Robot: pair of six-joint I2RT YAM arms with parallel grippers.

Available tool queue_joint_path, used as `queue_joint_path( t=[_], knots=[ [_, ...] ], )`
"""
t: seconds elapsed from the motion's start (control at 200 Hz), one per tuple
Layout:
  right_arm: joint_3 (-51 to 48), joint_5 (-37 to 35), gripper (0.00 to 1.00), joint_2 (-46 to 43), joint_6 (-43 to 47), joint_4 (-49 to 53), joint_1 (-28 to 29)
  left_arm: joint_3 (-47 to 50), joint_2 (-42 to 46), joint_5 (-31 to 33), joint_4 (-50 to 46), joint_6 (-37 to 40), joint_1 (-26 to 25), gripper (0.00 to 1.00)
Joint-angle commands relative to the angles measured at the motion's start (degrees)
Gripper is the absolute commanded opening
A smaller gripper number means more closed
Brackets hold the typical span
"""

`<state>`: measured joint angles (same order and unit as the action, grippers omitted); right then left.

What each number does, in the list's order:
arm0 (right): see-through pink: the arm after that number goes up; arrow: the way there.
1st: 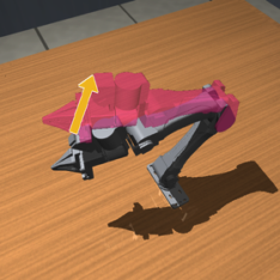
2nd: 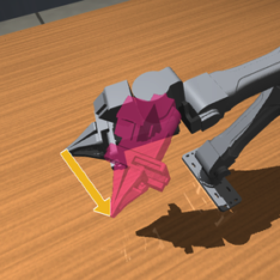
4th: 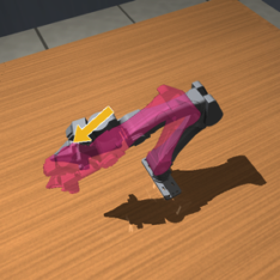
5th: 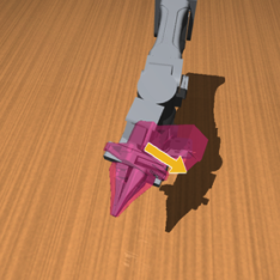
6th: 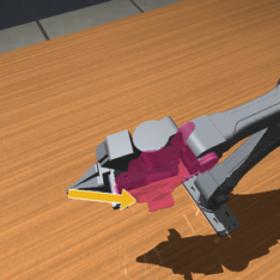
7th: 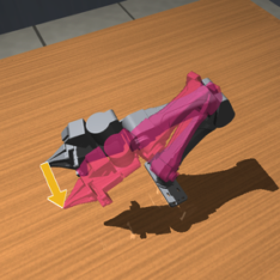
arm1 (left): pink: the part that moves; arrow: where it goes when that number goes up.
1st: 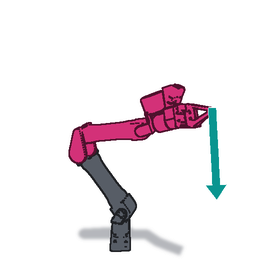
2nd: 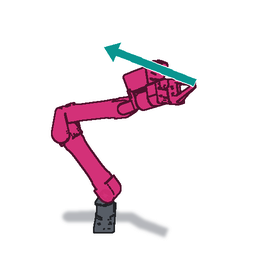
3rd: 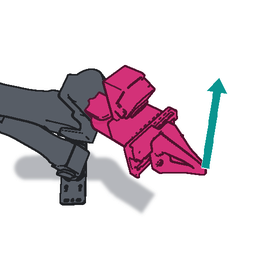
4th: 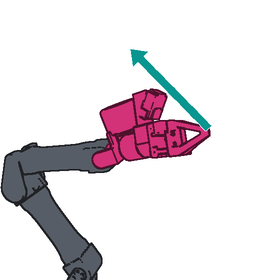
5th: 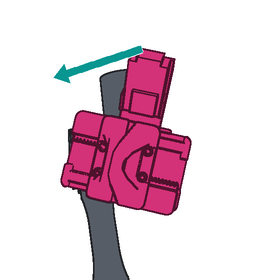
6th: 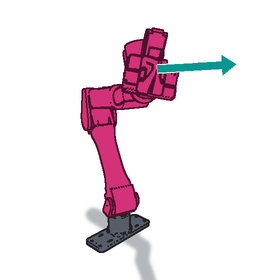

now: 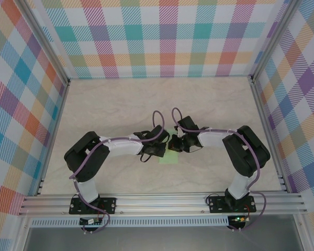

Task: Fold a paper plane with a square sheet of paper (fold left side to right side)
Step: Fold the triangle a second time at the center of the table.

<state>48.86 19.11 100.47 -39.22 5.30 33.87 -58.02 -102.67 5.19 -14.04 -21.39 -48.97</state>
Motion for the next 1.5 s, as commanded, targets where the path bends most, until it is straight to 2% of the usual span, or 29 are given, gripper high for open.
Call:
queue_joint_path(
  t=[0.0,0.145,0.22,0.345,0.475,0.585,0.74,0.905,1.495],
  knots=[
    [-1.00,-1.93,0.00,0.92,1.56,3.52,0.41,-0.71,4.35,2.08,-5.30,0.50,0.00,0.21],
    [-1.04,-2.06,0.00,0.62,1.53,3.56,0.41,-0.01,9.54,2.35,-7.09,0.26,0.09,0.30],
    [-0.97,-1.93,0.00,0.46,1.52,3.51,0.49,1.20,12.25,0.78,-6.86,-0.50,0.18,0.32],
    [-0.83,-1.88,0.00,0.60,1.54,3.58,0.47,4.52,15.33,-7.94,-2.44,-2.29,0.03,0.32],
    [-0.87,-1.80,0.00,0.56,1.62,3.71,0.43,6.68,14.51,-18.13,4.31,-4.72,0.11,0.32],
    [-0.87,-1.87,0.00,0.58,1.65,3.90,0.50,7.75,12.10,-21.98,8.37,-6.66,0.09,0.31],
    [-0.69,-1.89,0.00,0.65,1.69,4.21,0.50,7.14,8.02,-23.44,10.43,-7.11,0.19,0.30],
    [-0.47,-2.15,0.00,0.66,1.93,4.72,0.57,7.08,5.20,-22.05,10.44,-7.14,0.53,0.28],
    [-0.17,-3.28,0.00,0.69,2.75,6.37,0.65,9.41,4.25,-17.98,8.48,-7.09,1.21,0.26]
  ],
)
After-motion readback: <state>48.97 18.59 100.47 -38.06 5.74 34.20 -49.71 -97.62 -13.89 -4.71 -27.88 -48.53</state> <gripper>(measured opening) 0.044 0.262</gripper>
